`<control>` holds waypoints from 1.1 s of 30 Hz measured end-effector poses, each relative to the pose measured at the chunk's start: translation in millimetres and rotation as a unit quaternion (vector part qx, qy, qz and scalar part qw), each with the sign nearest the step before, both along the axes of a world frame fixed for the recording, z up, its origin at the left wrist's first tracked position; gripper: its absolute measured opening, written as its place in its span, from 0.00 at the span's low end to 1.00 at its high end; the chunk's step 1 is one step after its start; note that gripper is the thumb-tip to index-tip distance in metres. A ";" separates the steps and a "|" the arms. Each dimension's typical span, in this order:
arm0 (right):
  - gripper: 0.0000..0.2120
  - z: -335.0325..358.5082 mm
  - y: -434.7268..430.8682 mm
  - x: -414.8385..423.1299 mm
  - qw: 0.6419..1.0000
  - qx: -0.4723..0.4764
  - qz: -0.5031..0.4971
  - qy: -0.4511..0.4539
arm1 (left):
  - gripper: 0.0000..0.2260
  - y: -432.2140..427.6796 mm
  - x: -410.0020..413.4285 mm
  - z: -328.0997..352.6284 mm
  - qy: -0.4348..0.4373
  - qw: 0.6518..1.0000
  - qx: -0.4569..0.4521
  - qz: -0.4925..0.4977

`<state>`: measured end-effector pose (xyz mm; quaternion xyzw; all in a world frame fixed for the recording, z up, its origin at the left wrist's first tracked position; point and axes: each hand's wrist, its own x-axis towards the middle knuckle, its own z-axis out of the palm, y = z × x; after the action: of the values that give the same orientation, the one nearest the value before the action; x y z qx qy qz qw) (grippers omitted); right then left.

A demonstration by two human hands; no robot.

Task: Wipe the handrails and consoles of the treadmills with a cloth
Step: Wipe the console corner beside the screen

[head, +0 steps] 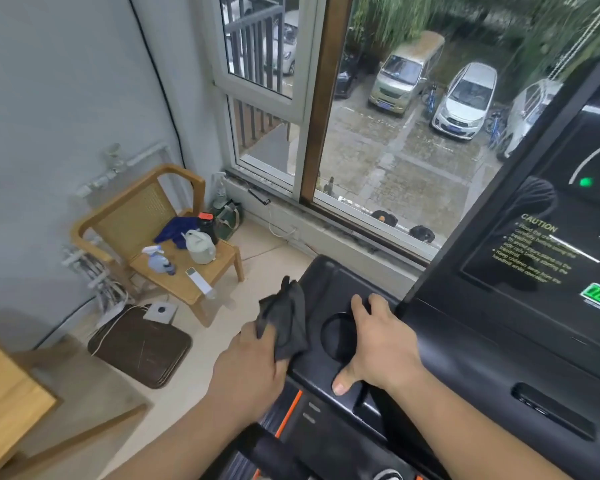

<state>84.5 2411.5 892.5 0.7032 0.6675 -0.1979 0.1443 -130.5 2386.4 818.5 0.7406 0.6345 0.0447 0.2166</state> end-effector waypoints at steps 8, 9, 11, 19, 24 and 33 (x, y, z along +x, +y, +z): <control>0.73 -2.3 -1.7 -2.8 1.000 -0.003 -0.005 0.001 | 0.20 100.1 23.7 -0.8 -0.154 0.979 -0.135 0.010; 0.73 -2.0 -3.8 -1.3 1.000 -0.003 -0.011 0.013 | 0.21 104.3 26.4 -1.3 -0.165 0.977 -0.132 0.022; 0.72 -0.3 -7.6 2.2 0.999 -0.008 -0.016 0.029 | 0.21 88.5 25.1 -1.8 -0.169 0.976 -0.121 0.070; 0.69 -8.9 -18.7 9.6 0.998 0.041 0.036 0.016 | 0.09 -67.0 -43.4 -12.0 0.025 0.999 0.035 0.007; 0.43 -7.2 -68.4 16.6 0.978 0.178 0.113 0.003 | 0.11 -74.3 -31.0 1.2 0.065 0.995 -0.007 0.072; 0.27 -5.8 -129.2 58.9 0.983 0.137 0.089 0.082 | 0.29 -91.9 121.7 7.8 0.058 0.997 0.024 -0.050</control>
<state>143.5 2282.3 886.7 0.6350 0.7581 -0.1484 0.0084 -8.8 2294.5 826.3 0.7775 0.6072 0.0055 0.1634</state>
